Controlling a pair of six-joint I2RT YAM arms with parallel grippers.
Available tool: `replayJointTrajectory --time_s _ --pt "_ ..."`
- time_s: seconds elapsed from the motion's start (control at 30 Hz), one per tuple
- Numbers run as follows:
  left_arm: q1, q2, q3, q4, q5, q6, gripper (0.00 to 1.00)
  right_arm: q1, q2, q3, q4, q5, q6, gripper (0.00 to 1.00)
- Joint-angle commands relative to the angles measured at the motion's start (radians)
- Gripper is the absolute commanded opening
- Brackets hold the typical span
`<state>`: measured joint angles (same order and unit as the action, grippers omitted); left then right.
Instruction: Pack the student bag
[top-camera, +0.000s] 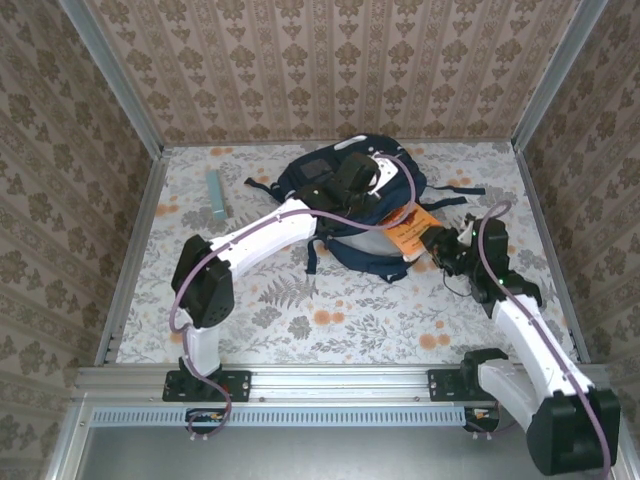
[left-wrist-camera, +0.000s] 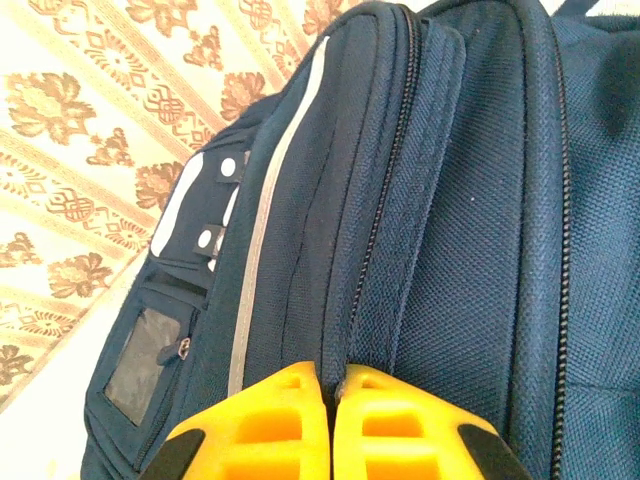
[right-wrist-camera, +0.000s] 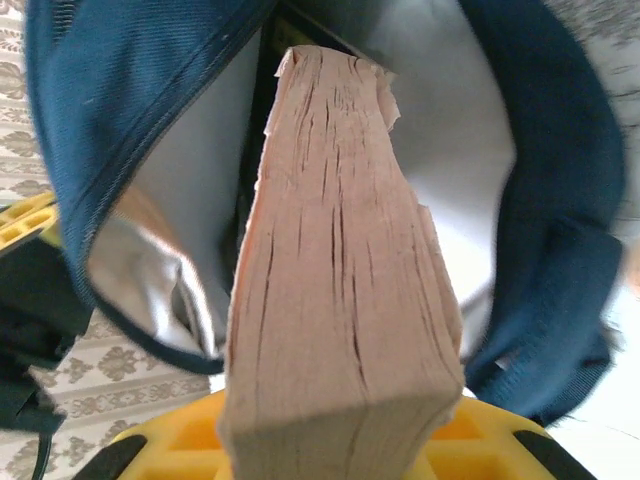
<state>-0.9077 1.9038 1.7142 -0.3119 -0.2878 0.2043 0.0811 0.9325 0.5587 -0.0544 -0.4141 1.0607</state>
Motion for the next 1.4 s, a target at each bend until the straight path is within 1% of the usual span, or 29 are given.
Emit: replayJointTrajectory --time_s 0.0,0.13,0.3,0.43,0.53,0.7,0.77,0.97,1.0,1.03,1.1,1.17,1.2,1.27,1.37 --pt "-0.007 -0.125 0.018 0.145 0.010 -0.042 0.00 0.068 0.087 0.009 0.295 0.042 0.085 0.25" --pt "-0.019 -0.147 0.017 0.147 0.009 -0.070 0.00 0.166 0.235 0.041 0.431 0.162 0.110 0.24" --pt "-0.018 -0.153 0.034 0.138 0.020 -0.119 0.00 0.226 0.403 0.060 0.632 0.292 0.162 0.24" --pt "-0.020 -0.165 0.024 0.134 0.035 -0.131 0.00 0.235 0.558 0.121 0.763 0.301 0.203 0.24" --pt "-0.020 -0.179 0.004 0.136 0.042 -0.137 0.00 0.241 0.647 0.188 0.766 0.292 0.233 0.24" --pt "-0.019 -0.189 -0.019 0.143 0.041 -0.149 0.00 0.271 0.766 0.270 0.757 0.352 0.249 0.24" --pt "-0.017 -0.187 -0.019 0.142 0.041 -0.153 0.00 0.273 0.810 0.302 0.753 0.362 0.257 0.26" --pt "0.002 -0.179 -0.027 0.140 0.060 -0.175 0.00 0.275 0.929 0.410 0.641 0.343 0.269 0.33" --pt "0.004 -0.176 -0.030 0.142 0.063 -0.178 0.00 0.274 0.944 0.421 0.625 0.334 0.281 0.37" --pt "0.007 -0.172 -0.031 0.143 0.065 -0.179 0.00 0.275 0.952 0.428 0.611 0.326 0.292 0.48" --pt "0.012 -0.164 -0.027 0.136 0.071 -0.178 0.00 0.275 0.951 0.433 0.579 0.317 0.285 0.62" --pt "0.019 -0.155 -0.018 0.120 0.070 -0.183 0.00 0.273 0.921 0.417 0.536 0.329 0.276 0.73" --pt "0.021 -0.152 -0.018 0.115 0.069 -0.184 0.00 0.269 0.896 0.401 0.520 0.338 0.271 0.76" --pt "0.030 -0.150 -0.023 0.115 0.071 -0.190 0.00 0.259 0.843 0.365 0.496 0.344 0.261 0.77" --pt "0.042 -0.146 -0.028 0.114 0.076 -0.199 0.00 0.237 0.769 0.293 0.492 0.321 0.260 0.74"
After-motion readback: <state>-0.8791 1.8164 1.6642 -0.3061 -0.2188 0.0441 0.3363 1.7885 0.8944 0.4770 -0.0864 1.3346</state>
